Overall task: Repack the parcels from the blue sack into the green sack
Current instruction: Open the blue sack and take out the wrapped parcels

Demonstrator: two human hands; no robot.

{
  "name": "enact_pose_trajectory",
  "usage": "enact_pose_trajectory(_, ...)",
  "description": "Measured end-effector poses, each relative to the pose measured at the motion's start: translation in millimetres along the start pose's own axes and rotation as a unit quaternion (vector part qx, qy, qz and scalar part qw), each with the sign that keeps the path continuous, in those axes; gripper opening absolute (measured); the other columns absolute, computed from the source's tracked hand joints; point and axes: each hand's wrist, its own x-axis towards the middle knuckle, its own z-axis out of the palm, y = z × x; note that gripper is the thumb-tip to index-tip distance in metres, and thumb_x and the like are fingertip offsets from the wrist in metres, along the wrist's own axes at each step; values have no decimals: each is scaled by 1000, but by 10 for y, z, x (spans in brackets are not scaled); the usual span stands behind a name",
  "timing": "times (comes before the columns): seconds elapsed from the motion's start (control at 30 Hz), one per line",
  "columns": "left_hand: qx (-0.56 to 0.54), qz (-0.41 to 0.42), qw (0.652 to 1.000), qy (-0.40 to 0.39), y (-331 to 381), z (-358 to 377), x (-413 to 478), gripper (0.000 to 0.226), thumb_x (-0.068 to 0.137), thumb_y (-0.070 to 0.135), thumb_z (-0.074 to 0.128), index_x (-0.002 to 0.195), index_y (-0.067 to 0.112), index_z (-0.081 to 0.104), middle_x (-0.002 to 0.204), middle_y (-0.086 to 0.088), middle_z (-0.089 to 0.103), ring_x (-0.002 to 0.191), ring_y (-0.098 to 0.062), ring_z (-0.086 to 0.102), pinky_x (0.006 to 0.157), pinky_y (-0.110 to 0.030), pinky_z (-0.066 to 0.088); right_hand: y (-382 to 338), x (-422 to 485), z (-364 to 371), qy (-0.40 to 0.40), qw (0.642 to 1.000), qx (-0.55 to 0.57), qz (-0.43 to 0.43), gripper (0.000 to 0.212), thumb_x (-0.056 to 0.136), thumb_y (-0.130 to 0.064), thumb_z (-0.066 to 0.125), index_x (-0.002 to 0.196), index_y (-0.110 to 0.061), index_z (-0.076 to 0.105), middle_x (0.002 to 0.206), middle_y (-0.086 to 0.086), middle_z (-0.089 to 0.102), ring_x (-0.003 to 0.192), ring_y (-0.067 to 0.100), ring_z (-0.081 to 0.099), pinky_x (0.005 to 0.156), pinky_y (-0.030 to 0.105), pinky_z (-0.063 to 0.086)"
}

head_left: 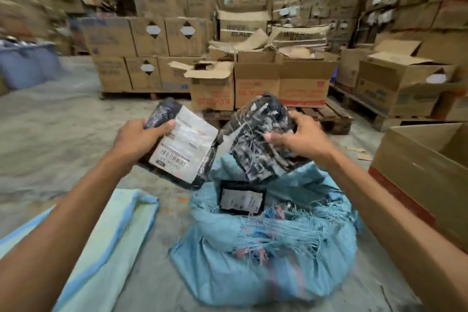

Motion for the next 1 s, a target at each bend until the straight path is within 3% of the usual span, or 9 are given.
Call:
enact_pose_trajectory(0.1, -127, -100, 987, 15, -521, -461, -323, 41, 79, 44, 78, 93, 6, 74, 88, -12, 76, 75, -25, 73, 72, -34, 57, -167, -246, 595, -73, 983, 157, 67, 83, 80, -42, 80, 147, -21, 35, 128, -7, 53, 86, 4, 56, 81, 27, 49)
enact_pose_trajectory(0.17, -153, -155, 976, 25, -863, -592, -541, 46, 77, 45, 79, 97, 4, 74, 88, -12, 77, 80, -27, 74, 78, -40, 59, -60, -436, 1043, -94, 968, 212, 100, 79, 74, -49, 83, 135, -26, 40, 129, -9, 53, 95, 9, 58, 93, 32, 44)
enact_pose_trajectory(0.23, -166, -212, 962, 40, -1301, -713, -881, 48, 77, 48, 78, 97, 5, 74, 87, -11, 77, 81, -27, 74, 73, -38, 59, 36, -761, 1522, -115, 952, 236, 157, 107, 59, -59, 87, 146, -21, 38, 140, -5, 54, 117, 19, 59, 105, 42, 45)
enact_pose_trajectory(0.3, -164, -268, 949, 37, -1699, -727, -1267, 44, 80, 49, 75, 90, 6, 74, 81, -10, 77, 76, -26, 73, 63, -32, 56, 306, -1062, 1868, -134, 938, 259, 190, 118, 51, -61, 90, 148, -18, 39, 138, -1, 60, 119, 21, 61, 105, 46, 46)
enact_pose_trajectory(0.43, -129, -369, 920, -10, -2489, -639, -2061, 46, 83, 51, 71, 87, 6, 76, 79, -13, 77, 78, -29, 74, 77, -40, 59, 847, -1685, 2203, -210, 903, 248, 281, 79, 59, -50, 89, 124, -23, 54, 122, -2, 69, 115, 24, 64, 104, 52, 48)
enact_pose_trajectory(0.57, -132, -413, 896, -92, -2937, -477, -2526, 44, 87, 49, 68, 93, 6, 77, 84, -10, 78, 79, -26, 76, 78, -37, 59, 1467, -2066, 2339, -263, 871, 226, 349, 93, 44, -58, 95, 126, -29, 62, 123, -1, 71, 115, 25, 66, 100, 54, 51)
enact_pose_trajectory(0.7, -143, -403, 894, -136, -3096, -225, -2631, 40, 89, 45, 66, 103, 8, 75, 96, -7, 78, 87, -20, 75, 89, -38, 56, 1623, -2230, 2328, -224, 874, 201, 382, 94, 59, -50, 90, 140, -28, 48, 121, -5, 70, 107, 18, 69, 96, 48, 54)
enact_pose_trajectory(0.83, -128, -410, 895, -118, -3143, -115, -2495, 36, 93, 46, 61, 94, 12, 75, 84, -4, 78, 73, -16, 76, 59, -24, 55, 1507, -2231, 2427, -209, 877, 211, 378, 72, 90, -30, 72, 145, -29, 26, 112, -4, 61, 87, 5, 60, 69, 28, 47)
enact_pose_trajectory(1.0, -74, -416, 905, -42, -3400, -272, -2269, 45, 94, 51, 58, 96, 9, 74, 92, -11, 76, 79, -23, 72, 63, -29, 51, 1436, -2203, 2831, -217, 860, 237, 396, 63, 87, -33, 75, 139, -24, 41, 123, -3, 66, 108, 18, 66, 101, 44, 51)
